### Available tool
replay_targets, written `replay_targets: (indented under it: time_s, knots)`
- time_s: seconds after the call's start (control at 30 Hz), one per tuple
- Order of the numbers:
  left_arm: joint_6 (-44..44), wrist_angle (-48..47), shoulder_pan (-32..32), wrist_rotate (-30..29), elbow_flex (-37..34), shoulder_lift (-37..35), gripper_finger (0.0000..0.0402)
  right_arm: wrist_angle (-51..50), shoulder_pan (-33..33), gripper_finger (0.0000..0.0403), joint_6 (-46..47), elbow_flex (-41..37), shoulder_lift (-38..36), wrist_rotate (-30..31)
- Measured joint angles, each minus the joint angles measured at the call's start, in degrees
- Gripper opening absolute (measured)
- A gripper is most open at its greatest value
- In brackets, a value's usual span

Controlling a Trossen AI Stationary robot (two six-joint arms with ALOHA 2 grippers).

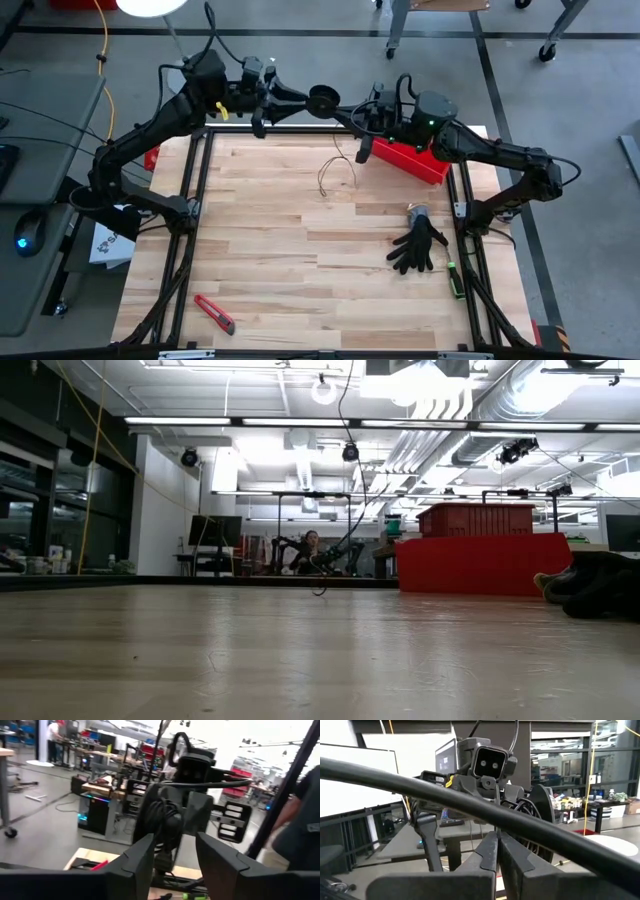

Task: Coil cords
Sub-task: Coil the black wire on the spool

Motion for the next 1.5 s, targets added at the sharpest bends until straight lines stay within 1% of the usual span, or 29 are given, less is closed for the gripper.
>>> replay_targets:
  time_s: [0.13, 0.23, 0.47, 0.57, 0.67, 0.77, 0.83, 0.87, 1.1, 1.27, 1.37, 1.5]
  knots:
    - [-0.7, 0.1, -0.5, 1.1, 0.0, 0.0, 0.0157, 0.2, 0.0, 0.0, 0.0, 0.0, 0.0, -1.7]
    - [-1.9, 0.1, -1.0, 2.0, 0.0, 0.2, 0.0162, -0.1, 0.0, 0.0, 0.4, 0.0, 0.0, -2.1]
    - [-0.9, 0.1, -2.9, 3.6, 0.0, 0.6, 0.0154, -0.1, 0.0, 0.0, 1.6, 0.0, 0.0, -3.4]
    - [0.7, 0.1, -3.1, 3.5, 0.0, 0.7, 0.0137, -0.2, 0.1, 0.0, 1.6, 0.0, 0.0, -3.5]
    - [1.5, 0.1, -3.0, 3.4, 0.0, 0.7, 0.0106, -0.3, 0.0, 0.0, 1.7, 0.0, 0.0, -3.5]
    - [2.1, 0.0, -3.0, 3.2, 0.0, 0.9, 0.0061, -0.3, 0.1, 0.0, 1.7, 0.0, 0.0, -3.5]
    - [2.7, -0.3, -3.0, 3.2, 0.0, 0.9, 0.0024, -0.3, 0.1, 0.0, 1.7, 0.0, 0.0, -3.7]
    - [3.0, -0.6, -3.0, 3.1, 0.0, 0.9, 0.0013, -0.3, 0.1, 0.0, 1.7, 0.0, 0.0, -3.8]
    - [2.8, -1.1, -2.9, 2.8, 0.0, 0.9, 0.0003, -0.3, 0.0, 0.0, 1.7, 0.0, 0.0, -3.9]
    - [0.4, -1.1, -1.4, 2.8, 0.0, 0.9, 0.0002, 0.0, 0.0, 0.0001, 2.0, 0.0, 0.1, -3.6]
    - [-0.7, -1.3, -0.7, 2.8, 0.0, 0.9, 0.0001, -0.3, 0.0, 0.0019, 1.5, 0.0, 0.1, -2.2]
    - [-1.3, -1.3, -0.6, 2.7, 0.0, 0.8, 0.0001, 0.0, -0.1, 0.0074, 1.4, 0.1, 0.0, -1.1]
